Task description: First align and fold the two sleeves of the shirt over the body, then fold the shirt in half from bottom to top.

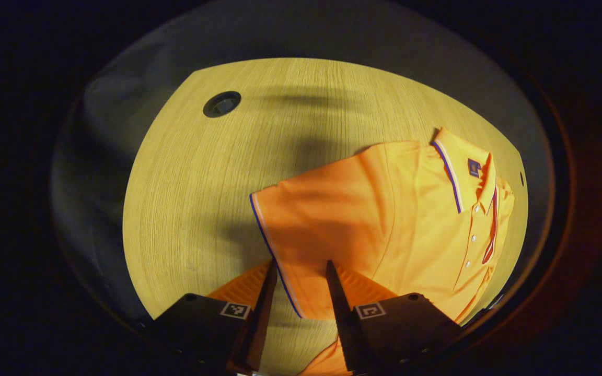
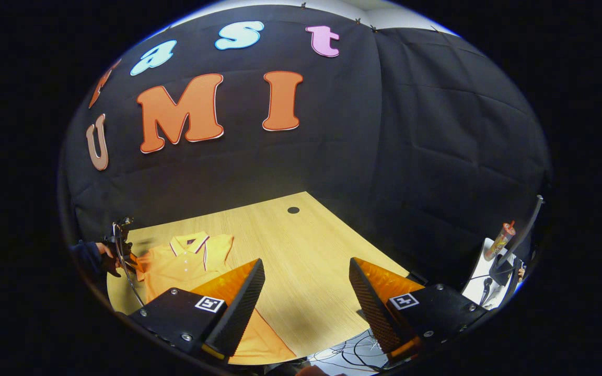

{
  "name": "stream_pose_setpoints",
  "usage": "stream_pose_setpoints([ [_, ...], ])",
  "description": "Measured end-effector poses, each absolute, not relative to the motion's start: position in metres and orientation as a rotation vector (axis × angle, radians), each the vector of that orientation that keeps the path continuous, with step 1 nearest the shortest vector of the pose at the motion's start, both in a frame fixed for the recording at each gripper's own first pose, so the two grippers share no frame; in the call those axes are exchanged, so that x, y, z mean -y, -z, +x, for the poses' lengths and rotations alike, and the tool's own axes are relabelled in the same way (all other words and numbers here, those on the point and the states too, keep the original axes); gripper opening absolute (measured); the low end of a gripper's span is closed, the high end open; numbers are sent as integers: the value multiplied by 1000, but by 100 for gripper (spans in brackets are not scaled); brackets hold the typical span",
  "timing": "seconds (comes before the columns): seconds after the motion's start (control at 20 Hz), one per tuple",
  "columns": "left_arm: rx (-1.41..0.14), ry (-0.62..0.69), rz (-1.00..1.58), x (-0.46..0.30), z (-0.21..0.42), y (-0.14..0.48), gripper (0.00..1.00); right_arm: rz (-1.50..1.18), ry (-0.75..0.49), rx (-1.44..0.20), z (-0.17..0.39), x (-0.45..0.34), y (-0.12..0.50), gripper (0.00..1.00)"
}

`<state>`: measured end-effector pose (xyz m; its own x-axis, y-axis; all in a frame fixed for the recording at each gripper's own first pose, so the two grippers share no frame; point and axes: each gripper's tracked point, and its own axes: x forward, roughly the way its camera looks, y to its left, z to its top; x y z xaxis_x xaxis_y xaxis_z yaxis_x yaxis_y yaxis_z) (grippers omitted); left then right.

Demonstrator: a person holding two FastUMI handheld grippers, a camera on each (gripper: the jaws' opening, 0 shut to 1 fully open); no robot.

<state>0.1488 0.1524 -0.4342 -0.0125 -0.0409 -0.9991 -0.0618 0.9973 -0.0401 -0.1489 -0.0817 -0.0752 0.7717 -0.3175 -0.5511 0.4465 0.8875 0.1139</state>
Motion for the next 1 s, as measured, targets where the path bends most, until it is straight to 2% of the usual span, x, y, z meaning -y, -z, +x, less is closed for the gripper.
stream_pose_setpoints([
  [0.15,-1560,13,-74,-152,154,436,15,254,394,-563,-144,74,83,99],
  [0.35,-1475,88,-112,-143,166,417,16,239,375,-564,-141,72,87,99],
  [0.7,-1271,240,25,-90,209,338,15,268,349,-575,-129,70,96,99],
  [0.75,-1252,257,53,-77,214,331,13,269,344,-573,-129,69,96,99],
  [0.85,-1242,304,80,-48,217,324,10,264,333,-574,-128,68,99,99],
  [1.0,-1249,399,48,-4,210,324,14,248,328,-592,-133,68,106,99],
])
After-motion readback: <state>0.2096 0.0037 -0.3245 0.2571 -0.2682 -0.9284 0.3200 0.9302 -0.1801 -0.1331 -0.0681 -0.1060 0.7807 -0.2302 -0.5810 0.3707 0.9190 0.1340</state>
